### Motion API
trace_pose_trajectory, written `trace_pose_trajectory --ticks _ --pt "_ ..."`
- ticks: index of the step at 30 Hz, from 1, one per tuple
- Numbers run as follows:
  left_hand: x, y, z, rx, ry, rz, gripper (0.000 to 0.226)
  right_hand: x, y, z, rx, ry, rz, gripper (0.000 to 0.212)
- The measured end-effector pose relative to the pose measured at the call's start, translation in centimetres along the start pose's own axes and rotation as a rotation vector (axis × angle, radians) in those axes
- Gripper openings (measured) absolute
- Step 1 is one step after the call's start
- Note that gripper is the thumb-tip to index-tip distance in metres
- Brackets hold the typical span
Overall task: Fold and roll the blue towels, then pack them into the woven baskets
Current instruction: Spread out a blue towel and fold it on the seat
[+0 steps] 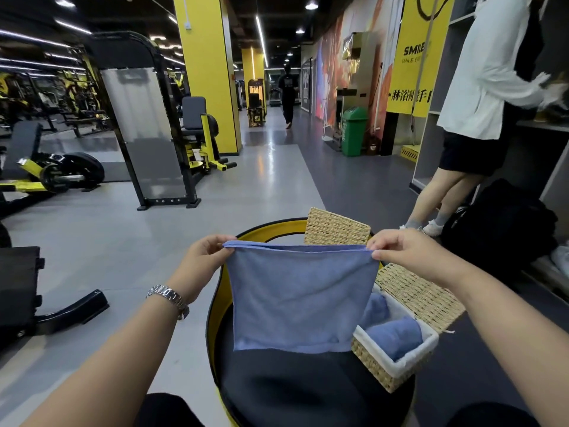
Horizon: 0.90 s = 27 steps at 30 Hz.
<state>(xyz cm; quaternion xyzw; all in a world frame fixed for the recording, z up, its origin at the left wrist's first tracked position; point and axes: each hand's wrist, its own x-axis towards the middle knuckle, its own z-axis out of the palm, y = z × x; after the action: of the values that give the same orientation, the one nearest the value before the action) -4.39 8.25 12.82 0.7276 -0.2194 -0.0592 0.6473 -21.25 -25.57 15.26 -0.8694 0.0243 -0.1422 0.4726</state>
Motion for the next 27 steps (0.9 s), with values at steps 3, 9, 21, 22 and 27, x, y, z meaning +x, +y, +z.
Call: trace_pose_trajectory --ticks 3,9,21,22,27 --pt "0.0 0.2 0.4 0.068 -0.006 0.009 0.017 0.3 -0.3 0.2 -0.098 0.023 -0.006 0.016" --pt "0.5 0.3 0.5 0.302 0.09 0.05 0.015 1.1 0.5 0.7 -0.169 0.126 0.048 0.018" --pt "2.2 -2.8 -0.1 0.507 0.036 -0.041 0.019 3.8 1.7 3.1 -0.499 0.076 0.063 0.01" --pt "2.6 -3.1 -0.1 0.473 0.063 -0.052 0.02 4.5 1.9 3.5 -0.488 0.092 0.066 0.009" --pt "4.4 -3.5 -0.8 0.286 0.218 -0.046 0.023 6.7 2.0 4.1 -0.375 0.229 -0.004 0.015"
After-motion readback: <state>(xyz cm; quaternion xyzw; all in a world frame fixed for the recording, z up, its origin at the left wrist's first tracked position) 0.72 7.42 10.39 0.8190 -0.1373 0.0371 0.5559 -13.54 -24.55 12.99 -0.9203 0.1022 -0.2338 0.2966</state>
